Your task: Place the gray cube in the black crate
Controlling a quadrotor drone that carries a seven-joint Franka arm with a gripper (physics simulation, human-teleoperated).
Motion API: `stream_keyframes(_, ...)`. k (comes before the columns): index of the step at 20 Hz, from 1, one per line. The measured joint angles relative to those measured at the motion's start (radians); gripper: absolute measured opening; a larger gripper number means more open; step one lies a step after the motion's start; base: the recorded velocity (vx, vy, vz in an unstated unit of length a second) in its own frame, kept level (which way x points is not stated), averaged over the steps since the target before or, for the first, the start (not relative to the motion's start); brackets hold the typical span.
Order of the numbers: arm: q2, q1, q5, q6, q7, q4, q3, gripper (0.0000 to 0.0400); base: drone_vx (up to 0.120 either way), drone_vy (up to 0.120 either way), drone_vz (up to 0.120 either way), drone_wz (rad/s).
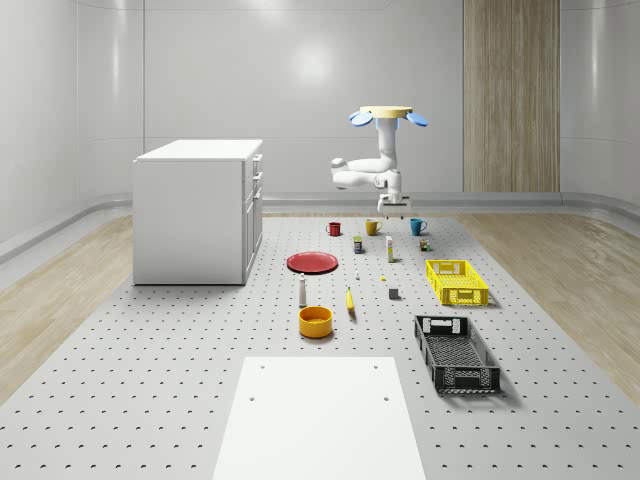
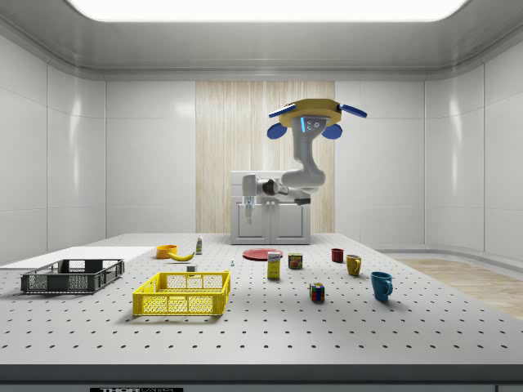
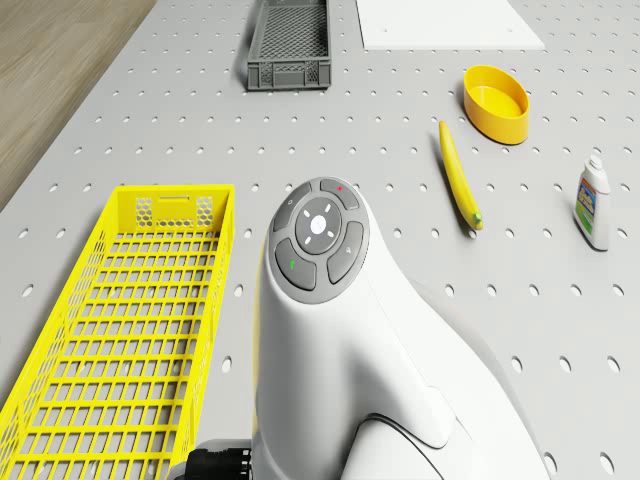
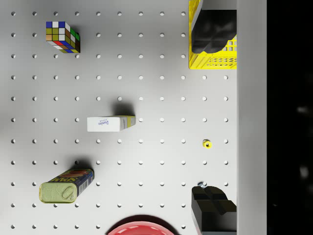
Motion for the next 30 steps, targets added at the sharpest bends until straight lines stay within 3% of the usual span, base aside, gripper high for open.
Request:
stream_keyframes(8,-0.019,-0.005,0.008,0.018,0.004,0.001,0.003,0.0400,0.120,0.000,-0.105,0.000)
stream_keyframes(14,-0.033,-0.008,0.014,0.031,0.006,0.002,0.006,0.0400,0.120,-0.120,-0.120,0.000)
stream_keyframes(30,-0.064,-0.015,0.027,0.060,0.012,0.003,0.011,0.0400,0.120,0.000,-0.105,0.000)
